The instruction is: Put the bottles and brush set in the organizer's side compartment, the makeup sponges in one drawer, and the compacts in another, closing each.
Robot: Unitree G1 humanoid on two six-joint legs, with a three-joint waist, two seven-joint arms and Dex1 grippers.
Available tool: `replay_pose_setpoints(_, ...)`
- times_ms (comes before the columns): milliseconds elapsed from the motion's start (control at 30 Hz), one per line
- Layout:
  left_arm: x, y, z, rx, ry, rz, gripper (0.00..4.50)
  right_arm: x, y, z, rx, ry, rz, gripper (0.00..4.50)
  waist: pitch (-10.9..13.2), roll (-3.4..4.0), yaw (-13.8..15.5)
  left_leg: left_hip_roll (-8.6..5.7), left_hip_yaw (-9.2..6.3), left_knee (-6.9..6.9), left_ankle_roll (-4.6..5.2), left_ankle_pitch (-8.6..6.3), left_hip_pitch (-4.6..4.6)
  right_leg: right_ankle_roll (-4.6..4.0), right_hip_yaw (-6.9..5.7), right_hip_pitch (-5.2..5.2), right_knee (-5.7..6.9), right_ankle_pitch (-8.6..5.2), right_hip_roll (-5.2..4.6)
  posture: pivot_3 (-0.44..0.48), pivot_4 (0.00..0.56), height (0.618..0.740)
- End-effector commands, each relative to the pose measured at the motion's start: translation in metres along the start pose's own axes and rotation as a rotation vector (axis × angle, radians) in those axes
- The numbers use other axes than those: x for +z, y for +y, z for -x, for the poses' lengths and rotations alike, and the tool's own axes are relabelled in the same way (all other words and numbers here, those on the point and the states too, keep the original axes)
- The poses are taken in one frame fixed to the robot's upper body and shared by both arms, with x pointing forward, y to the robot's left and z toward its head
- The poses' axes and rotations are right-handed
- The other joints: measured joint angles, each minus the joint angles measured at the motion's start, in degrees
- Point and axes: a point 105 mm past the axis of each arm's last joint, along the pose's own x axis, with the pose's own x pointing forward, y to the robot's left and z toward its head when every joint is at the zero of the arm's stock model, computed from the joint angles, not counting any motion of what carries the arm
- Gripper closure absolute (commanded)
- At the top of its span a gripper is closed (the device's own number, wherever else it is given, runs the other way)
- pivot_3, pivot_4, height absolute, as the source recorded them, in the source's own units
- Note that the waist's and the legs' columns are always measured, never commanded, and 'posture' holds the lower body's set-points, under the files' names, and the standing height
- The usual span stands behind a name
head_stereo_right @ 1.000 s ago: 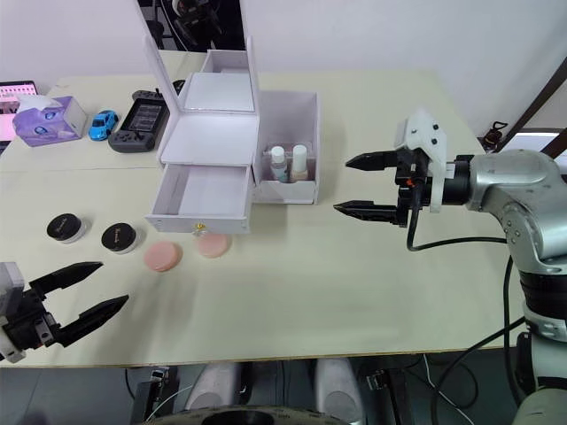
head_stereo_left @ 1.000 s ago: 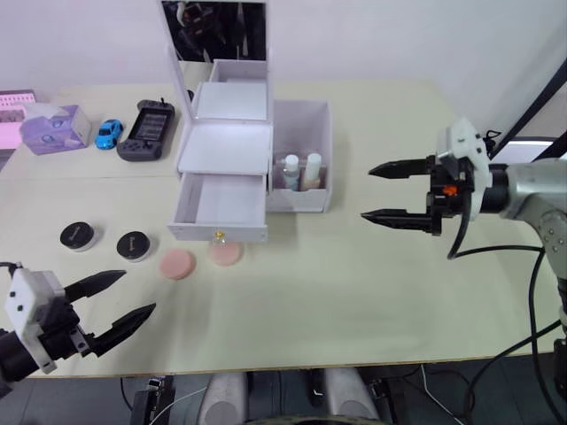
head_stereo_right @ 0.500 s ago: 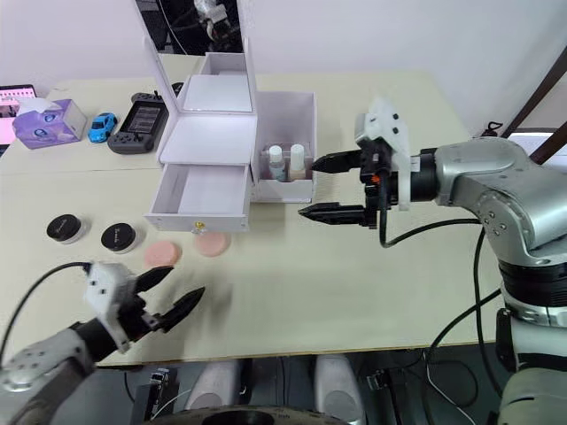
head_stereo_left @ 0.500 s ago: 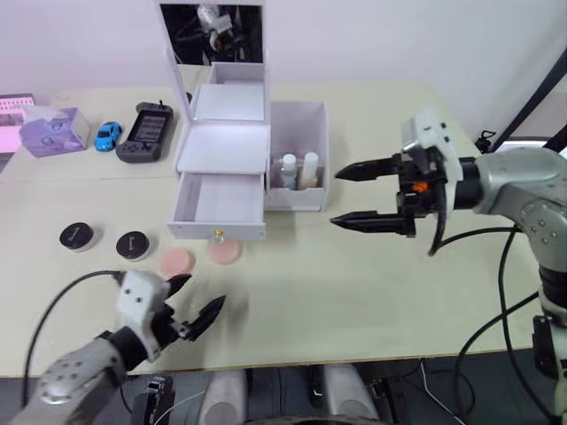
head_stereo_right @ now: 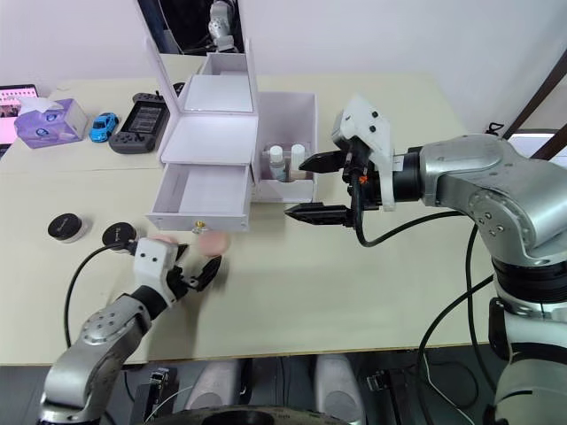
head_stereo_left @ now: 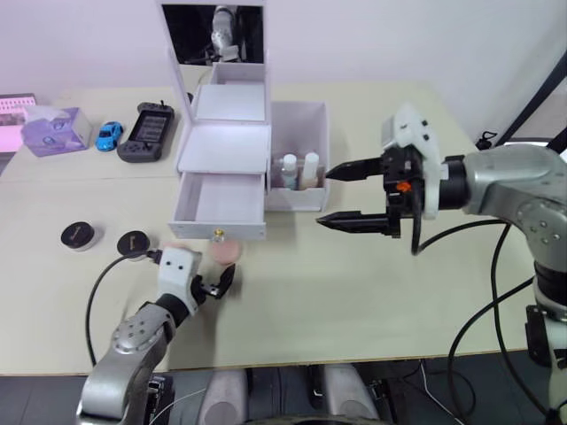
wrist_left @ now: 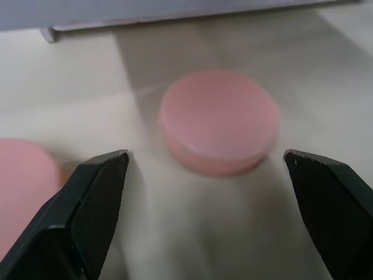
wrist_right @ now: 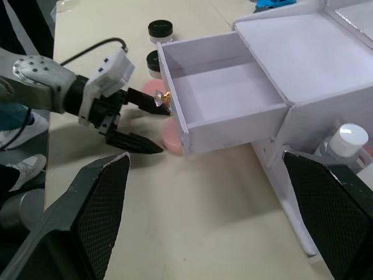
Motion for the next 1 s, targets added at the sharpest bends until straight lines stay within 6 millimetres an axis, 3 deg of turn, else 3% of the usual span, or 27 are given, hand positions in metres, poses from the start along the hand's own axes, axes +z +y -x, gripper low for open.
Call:
replay_pose_setpoints(33,0.005,-0.007,-0.008,-0.013,-0.026,-0.015,0.02,0.012,0.003,0.006,-0.023,-0.013,0.053,0.00,0.0,-0.01,0.0,0.00,0.00,0.01,0.00,0.00,0.00,0.00,0.00,0.01,0.00,0.00,0.00,0.000,0.150,0.740)
replay_pose_setpoints(367,0.010,-0.015,-0.024,-0.020,-0.043,-0.020,0.02,0.014,0.003,0.006,-0.049,-0.014,0.060,0.00,0.0,0.00,0.0,-0.01,0.00,0.01,0.00,0.00,0.00,0.00,0.00,0.03,-0.01,0.00,-0.01,0.000,0.150,0.740)
replay_pose_setpoints(467,0.010,-0.016,-0.025,-0.017,-0.042,-0.034,0.83,0.013,0.002,0.006,-0.058,-0.015,0.062,0.00,0.0,0.00,-0.1,-0.02,0.00,0.01,0.00,0.00,0.00,0.01,0.00,0.03,-0.01,0.00,-0.02,0.000,0.150,0.740)
replay_pose_setpoints(533,0.010,-0.017,-0.023,-0.037,-0.034,-0.043,1.82,0.013,0.002,0.006,-0.059,-0.016,0.062,0.00,0.0,0.00,0.0,-0.01,0.00,0.02,0.00,0.00,0.00,0.01,0.00,0.03,-0.01,0.00,-0.01,0.000,0.150,0.740)
replay_pose_setpoints(567,0.009,-0.019,-0.021,-0.051,-0.028,-0.046,1.82,0.013,0.002,0.006,-0.059,-0.016,0.062,0.00,0.0,-0.01,-0.1,-0.01,0.00,0.02,0.00,0.00,0.00,0.01,0.00,0.03,-0.01,0.00,-0.02,0.000,0.150,0.740)
replay_pose_setpoints(733,0.010,-0.015,-0.003,-0.107,-0.014,-0.097,1.82,0.014,0.000,0.005,-0.060,-0.032,0.061,0.00,0.0,0.00,-0.3,-0.01,0.00,-0.02,0.00,0.00,-0.01,0.03,0.01,0.01,-0.04,-0.02,-0.02,0.000,0.150,0.740)
replay_pose_setpoints(1000,0.017,-0.026,0.055,-0.396,0.019,-0.154,1.82,0.012,0.015,0.004,0.094,-0.039,0.041,0.00,0.0,-0.01,-0.3,0.02,0.02,-0.08,0.01,-0.01,-0.07,0.05,0.00,-0.15,-0.05,-0.05,-0.02,0.000,0.150,0.740)
